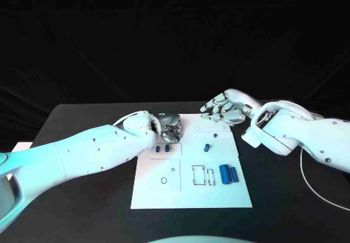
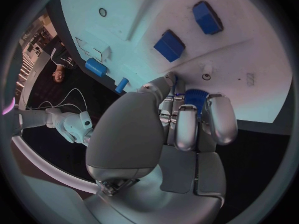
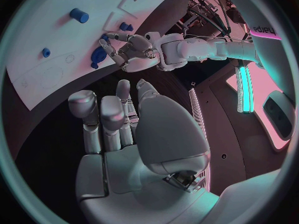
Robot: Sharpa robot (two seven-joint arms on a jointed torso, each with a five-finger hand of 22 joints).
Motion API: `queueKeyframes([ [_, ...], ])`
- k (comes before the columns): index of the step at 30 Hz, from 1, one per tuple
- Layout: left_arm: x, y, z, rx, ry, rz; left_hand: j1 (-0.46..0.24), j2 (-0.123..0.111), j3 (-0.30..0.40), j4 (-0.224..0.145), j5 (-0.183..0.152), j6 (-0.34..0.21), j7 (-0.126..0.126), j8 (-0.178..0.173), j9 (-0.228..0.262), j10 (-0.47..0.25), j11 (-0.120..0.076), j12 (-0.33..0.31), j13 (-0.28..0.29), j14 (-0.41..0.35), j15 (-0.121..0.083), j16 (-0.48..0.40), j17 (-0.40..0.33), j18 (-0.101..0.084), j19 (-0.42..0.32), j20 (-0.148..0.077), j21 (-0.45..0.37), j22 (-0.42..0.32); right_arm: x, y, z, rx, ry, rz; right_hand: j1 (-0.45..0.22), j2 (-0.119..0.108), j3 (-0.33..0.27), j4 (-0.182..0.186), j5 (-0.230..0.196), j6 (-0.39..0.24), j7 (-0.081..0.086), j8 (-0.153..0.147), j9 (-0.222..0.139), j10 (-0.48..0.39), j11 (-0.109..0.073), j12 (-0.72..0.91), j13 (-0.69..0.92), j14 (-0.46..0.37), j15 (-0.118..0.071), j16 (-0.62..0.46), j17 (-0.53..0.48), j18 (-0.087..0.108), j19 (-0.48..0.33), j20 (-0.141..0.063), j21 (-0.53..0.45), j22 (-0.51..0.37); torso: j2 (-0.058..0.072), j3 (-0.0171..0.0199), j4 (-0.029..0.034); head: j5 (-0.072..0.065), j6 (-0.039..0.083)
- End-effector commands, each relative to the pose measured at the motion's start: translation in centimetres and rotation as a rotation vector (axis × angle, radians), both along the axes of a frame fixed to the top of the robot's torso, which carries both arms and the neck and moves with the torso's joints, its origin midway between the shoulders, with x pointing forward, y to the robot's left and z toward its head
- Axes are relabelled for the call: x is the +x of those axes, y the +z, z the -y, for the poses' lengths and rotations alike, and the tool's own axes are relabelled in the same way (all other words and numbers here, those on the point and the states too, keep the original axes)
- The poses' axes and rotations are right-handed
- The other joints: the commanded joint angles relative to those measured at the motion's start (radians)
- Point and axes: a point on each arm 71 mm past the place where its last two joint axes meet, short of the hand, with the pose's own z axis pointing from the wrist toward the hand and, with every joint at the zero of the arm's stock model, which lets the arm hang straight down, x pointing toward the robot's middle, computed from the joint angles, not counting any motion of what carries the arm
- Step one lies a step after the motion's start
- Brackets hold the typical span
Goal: Assemble the parts on the task board
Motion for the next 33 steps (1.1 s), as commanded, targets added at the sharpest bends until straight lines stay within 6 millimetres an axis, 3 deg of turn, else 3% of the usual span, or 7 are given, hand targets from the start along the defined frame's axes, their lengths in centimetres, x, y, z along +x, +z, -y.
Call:
queueKeyframes([
  [1,-0.2,0.8,0.0,-0.054,0.003,0.026,-0.015,-0.007,0.017,-0.005,0.004,0.009,0.003,-0.008,-0.003,0.006,0.002,-0.012,-0.002,0.029,-0.002,0.002,-0.005,-0.012,0.015,-0.002,0.004,0.033,-0.1,0.0,-0.1,-0.002,0.016,0.0,0.01,0.002,0.002,-0.005,0.005,-0.004,0.002,0.005,-0.001,-0.007,-0.003,0.005,-0.001,0.005,0.002,-0.001,0.001,0.008,-0.005,0.0,-0.004,0.0,-0.002,0.001,0.0012,-0.001,0.002],
  [11,-0.7,2.7,-2.6,-0.11,0.049,0.015,-0.033,-0.014,0.032,-0.013,0.005,0.019,0.002,-0.008,-0.004,0.017,0.002,-0.02,0.0,0.029,-0.003,0.001,-0.01,-0.012,0.015,-0.001,0.008,0.037,-0.1,0.0,0.0,0.0,0.013,-0.001,0.01,0.002,0.002,-0.005,0.005,-0.004,0.002,0.005,-0.001,-0.007,-0.003,0.005,-0.001,0.005,0.002,-0.001,0.001,0.008,-0.005,0.0,-0.004,0.0,-0.001,0.0017,0.0027,0.001,0.007],
  [17,-0.6,2.5,-4.3,-0.096,0.072,-0.017,-0.037,-0.016,0.034,-0.014,0.004,0.02,0.002,-0.008,-0.004,0.02,0.001,-0.022,0.001,0.029,-0.003,0.001,-0.01,-0.012,0.015,-0.001,0.009,0.039,-0.1,0.0,0.1,0.0,0.012,-0.002,0.01,0.002,0.002,-0.005,0.005,-0.004,0.002,0.005,-0.001,-0.007,-0.003,0.005,-0.001,0.005,0.002,-0.001,0.001,0.008,-0.005,0.0,-0.004,0.0,0.0,-0.0002,0.0043,0.001,0.007],
  [22,-0.5,2.1,-5.3,-0.08,0.089,-0.037,-0.04,-0.017,0.035,-0.015,0.004,0.021,0.001,-0.009,-0.004,0.021,0.001,-0.024,0.001,0.029,-0.003,0.001,-0.011,-0.012,0.015,-0.001,0.008,0.038,-0.1,0.0,0.1,0.0,0.012,-0.002,0.01,0.002,0.002,-0.005,0.005,-0.004,0.002,0.005,-0.001,-0.007,-0.003,0.005,-0.001,0.005,0.002,-0.001,0.001,0.008,-0.005,0.0,-0.004,0.0,0.0,-0.0004,0.0014,0.005,0.006],
  [33,-0.4,1.6,-5.8,-0.056,0.1,-0.062,-0.045,-0.018,0.036,-0.015,0.004,0.021,0.001,-0.01,-0.005,0.022,0.001,-0.026,0.001,0.029,-0.003,0.002,-0.01,-0.012,0.014,-0.001,0.007,0.038,-0.1,0.0,0.0,0.0,0.014,-0.002,0.01,0.002,0.002,-0.005,0.005,-0.004,0.002,0.005,-0.001,-0.007,-0.003,0.005,-0.001,0.005,0.002,-0.001,0.001,0.008,-0.005,0.0,-0.004,0.0,0.0,0.0005,0.0005,0.009,0.003],
])
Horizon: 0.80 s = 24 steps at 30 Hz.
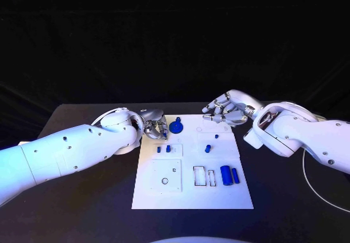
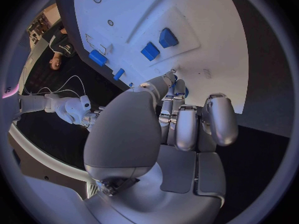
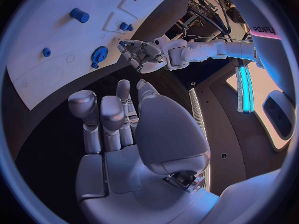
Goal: Assemble the parts on the task board
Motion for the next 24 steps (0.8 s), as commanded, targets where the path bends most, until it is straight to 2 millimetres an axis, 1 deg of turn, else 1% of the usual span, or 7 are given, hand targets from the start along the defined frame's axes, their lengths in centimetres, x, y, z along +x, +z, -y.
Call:
queueKeyframes([
  [1,-0.09,-0.27,0.09,0.013,-0.006,-0.034,-0.007,0.0,0.005,-0.002,0.002,0.008,0.002,-0.003,0.0,0.005,0.0,-0.005,0.001,0.029,-0.003,0.002,0.0,-0.011,0.014,-0.001,0.002,0.039,-0.07,-0.03,-0.17,-0.002,0.017,0.0,0.01,0.002,0.002,-0.005,0.005,-0.004,0.002,0.005,-0.001,-0.007,-0.003,0.005,-0.001,0.005,0.002,-0.001,0.001,0.008,-0.005,0.0,-0.004,0.0,0.0,0.0007,-0.0006,0.001,-0.001],
  [11,-0.06,-0.64,0.37,0.025,-0.011,-0.048,-0.007,0.0,0.005,-0.002,0.002,0.008,0.002,-0.003,0.0,0.005,0.0,-0.005,0.001,0.029,-0.003,0.002,0.0,-0.011,0.014,-0.001,0.002,0.039,-0.08,-0.03,-0.2,-0.002,0.018,-0.001,0.01,0.002,0.002,-0.005,0.005,-0.004,0.002,0.005,-0.001,-0.007,-0.003,0.005,-0.001,0.005,0.002,-0.001,0.001,0.008,-0.005,0.0,-0.004,0.0,0.0,0.001,-0.0009,0.001,-0.003],
  [24,0.1,-1.2,0.79,0.05,-0.016,-0.053,-0.01,0.0,0.007,-0.003,0.001,0.008,0.001,-0.004,0.0,0.006,0.0,-0.006,0.001,0.029,-0.004,0.002,0.001,-0.01,0.013,-0.001,-0.001,0.038,-0.1,-0.02,-0.26,-0.001,0.02,0.0,0.011,0.003,0.002,-0.004,0.008,-0.004,0.002,0.005,-0.001,-0.007,-0.003,0.006,-0.002,0.006,0.002,-0.001,0.002,0.008,-0.005,0.0,-0.004,0.0,0.0,0.0,-0.0009,0.0,-0.006],
])
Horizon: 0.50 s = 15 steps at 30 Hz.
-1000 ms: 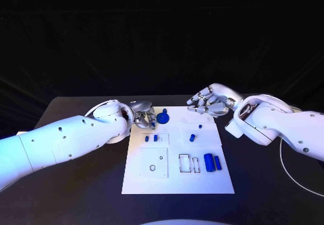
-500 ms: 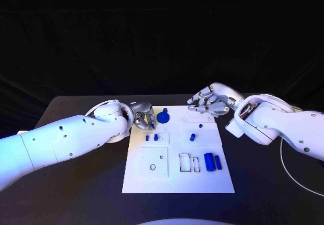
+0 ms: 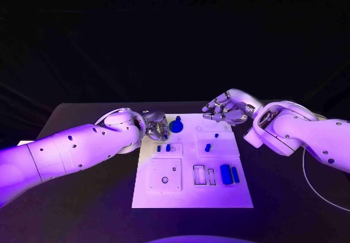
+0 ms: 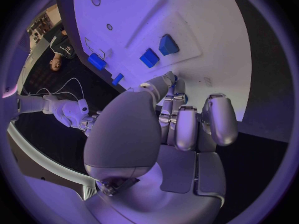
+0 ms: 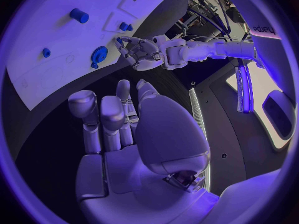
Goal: Assemble the parts on the task board
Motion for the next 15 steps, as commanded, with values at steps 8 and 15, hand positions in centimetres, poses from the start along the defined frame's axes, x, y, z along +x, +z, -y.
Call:
queueKeyframes([
  [8,-0.17,-0.53,0.55,0.027,-0.016,-0.016,-0.01,0.0,0.004,0.0,0.001,0.008,0.001,-0.004,0.001,0.006,0.0,-0.007,-0.001,0.029,-0.004,0.003,0.001,-0.012,0.014,-0.001,0.0,0.038,-0.09,-0.02,-0.22,-0.002,0.019,0.001,0.011,0.003,0.002,-0.004,0.003,-0.004,0.002,0.005,-0.001,-0.007,-0.003,0.006,-0.001,0.006,0.002,-0.001,0.001,0.008,-0.005,0.0,-0.004,0.0,0.0,-0.0001,0.0,-0.001,-0.002],
  [15,-0.09,-0.69,0.47,0.039,-0.008,-0.025,-0.016,-0.002,0.007,-0.002,0.0,0.006,0.002,-0.007,0.0,0.004,0.001,-0.012,-0.001,0.028,-0.003,0.0,-0.004,-0.011,0.011,-0.001,-0.005,0.036,-0.1,-0.02,-0.23,-0.002,0.02,0.0,0.011,0.003,0.002,-0.004,0.003,-0.004,0.002,0.005,-0.001,-0.007,-0.003,0.006,-0.001,0.006,0.002,-0.001,0.001,0.008,-0.005,0.0,-0.004,0.0,0.0,0.0001,0.0009,-0.001,-0.001],
])
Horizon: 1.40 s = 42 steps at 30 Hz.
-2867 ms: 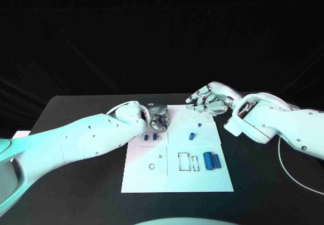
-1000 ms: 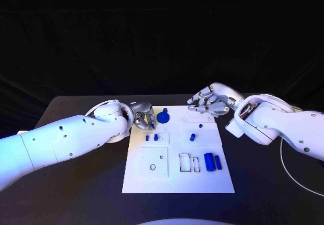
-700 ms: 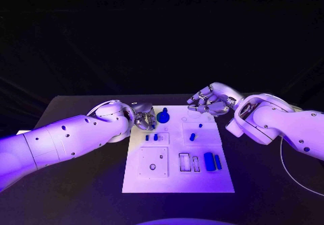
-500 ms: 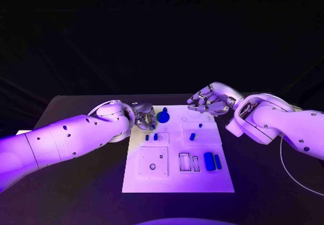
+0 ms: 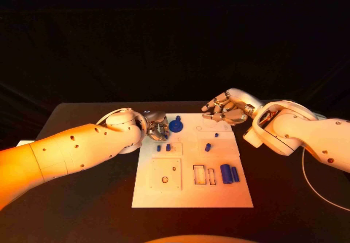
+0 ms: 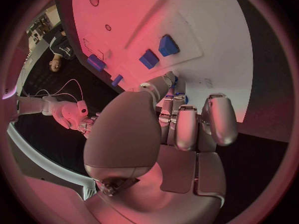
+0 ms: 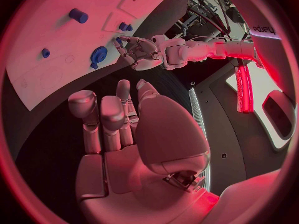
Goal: Assemble the parts on the task board
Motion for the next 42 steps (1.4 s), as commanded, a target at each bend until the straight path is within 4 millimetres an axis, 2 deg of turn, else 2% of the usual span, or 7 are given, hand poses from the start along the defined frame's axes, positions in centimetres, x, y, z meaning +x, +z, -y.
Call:
queueKeyframes([
  [1,-0.2,-0.5,0.1,0.029,-0.005,-0.026,-0.016,0.0,0.008,-0.003,0.0,0.004,0.003,-0.008,-0.002,0.003,0.001,-0.011,-0.001,0.028,-0.003,0.0,-0.004,-0.011,0.011,-0.001,-0.006,0.035,-0.1,0.0,-0.2,-0.003,0.017,0.0,0.011,0.003,0.002,-0.004,0.003,-0.004,0.002,0.005,-0.001,-0.007,-0.003,0.006,-0.001,0.006,0.002,-0.001,0.001,0.008,-0.005,0.0,-0.004,0.0,-0.001,0.0001,0.0001,0.0,0.0],
  [10,-0.1,-0.5,0.0,0.03,0.001,-0.025,-0.044,-0.02,0.015,-0.006,-0.001,-0.028,0.014,-0.025,-0.014,-0.023,0.014,-0.04,-0.007,0.024,0.006,-0.005,-0.018,-0.01,0.005,0.005,-0.016,0.031,0.0,-0.1,0.0,-0.006,0.012,-0.003,0.011,0.003,0.002,-0.004,0.004,-0.004,0.002,0.005,-0.001,-0.007,-0.003,0.006,-0.001,0.005,0.002,-0.005,-0.003,0.009,-0.007,0.0,-0.007,-0.004,-0.001,-0.0002,0.0002,0.0,0.001],
  [21,-0.1,-0.2,-0.3,0.006,0.012,0.001,-0.073,-0.051,0.04,-0.015,0.0,-0.191,0.017,-0.027,-0.046,-0.087,0.026,-0.085,-0.023,0.019,0.016,-0.011,-0.037,0.005,-0.02,0.016,-0.092,-0.015,0.1,-0.4,0.4,-0.088,0.004,-0.008,0.034,-0.01,0.009,-0.003,-0.003,-0.021,0.011,-0.001,-0.002,-0.077,0.008,-0.11,-0.103,-0.011,0.01,-0.05,-0.039,0.017,-0.034,0.006,-0.047,-0.056,-0.001,-0.0003,0.0001,0.0,0.003],
  [27,-0.3,0.0,-1.0,-0.001,0.021,0.007,-0.078,-0.061,0.035,-0.021,-0.001,-0.208,0.016,-0.024,-0.045,-0.127,0.035,-0.086,-0.025,0.016,0.023,-0.015,-0.048,0.013,-0.03,0.021,-0.132,-0.04,0.7,-1.0,1.3,-0.223,-0.002,0.009,0.084,-0.036,0.028,-0.02,-0.032,-0.019,0.025,0.003,0.0,-0.109,0.028,-0.306,-0.294,-0.01,0.024,-0.08,-0.062,0.018,-0.029,0.017,-0.055,-0.061,-0.002,-0.0006,0.0006,-0.001,0.004],
  [35,-0.7,1.3,-3.1,-0.116,0.063,-0.022,-0.082,-0.061,0.024,-0.022,0.0,-0.199,0.021,-0.016,-0.041,-0.137,0.036,-0.079,-0.024,0.012,0.024,-0.021,-0.061,0.018,-0.037,0.024,-0.161,-0.059,1.6,-1.7,2.6,-0.446,-0.016,0.091,0.153,-0.045,0.084,-0.057,-0.068,0.029,0.006,0.006,0.0,-0.078,0.02,-0.43,-0.46,0.003,0.021,-0.069,-0.045,0.015,-0.01,0.012,-0.039,-0.037,-0.004,0.0009,0.0006,-0.001,0.01],
  [38,-0.7,2.2,-4.3,-0.315,0.098,-0.06,-0.072,-0.039,0.041,-0.024,0.003,-0.152,0.03,0.007,-0.034,-0.117,0.039,-0.066,-0.021,-0.025,0.024,-0.077,-0.164,0.039,-0.079,0.025,-0.277,-0.133,1.7,-2.1,2.6,-0.552,-0.01,0.154,0.17,-0.045,0.109,-0.067,-0.083,0.047,-0.004,0.005,0.001,-0.059,0.017,-0.452,-0.5,0.007,0.016,-0.06,-0.036,0.011,0.0,0.01,-0.027,-0.018,-0.005,0.0015,0.0012,-0.001,0.012],
  [42,-0.8,3.4,-5.6,-0.717,0.163,-0.112,-0.079,-0.007,0.061,-0.013,0.008,-0.104,0.038,0.033,-0.031,-0.079,0.04,-0.037,-0.017,-0.14,0.027,-0.222,-0.399,0.083,-0.197,0.028,-0.535,-0.293,1.7,-2.7,2.3,-0.672,0.004,0.22,0.181,-0.051,0.151,-0.077,-0.12,0.067,-0.016,-0.002,0.0,-0.027,0.007,-0.486,-0.561,0.012,0.005,-0.05,-0.024,0.007,0.012,0.0,-0.009,0.007,-0.003,0.0015,0.0013,-0.01,0.018],
])
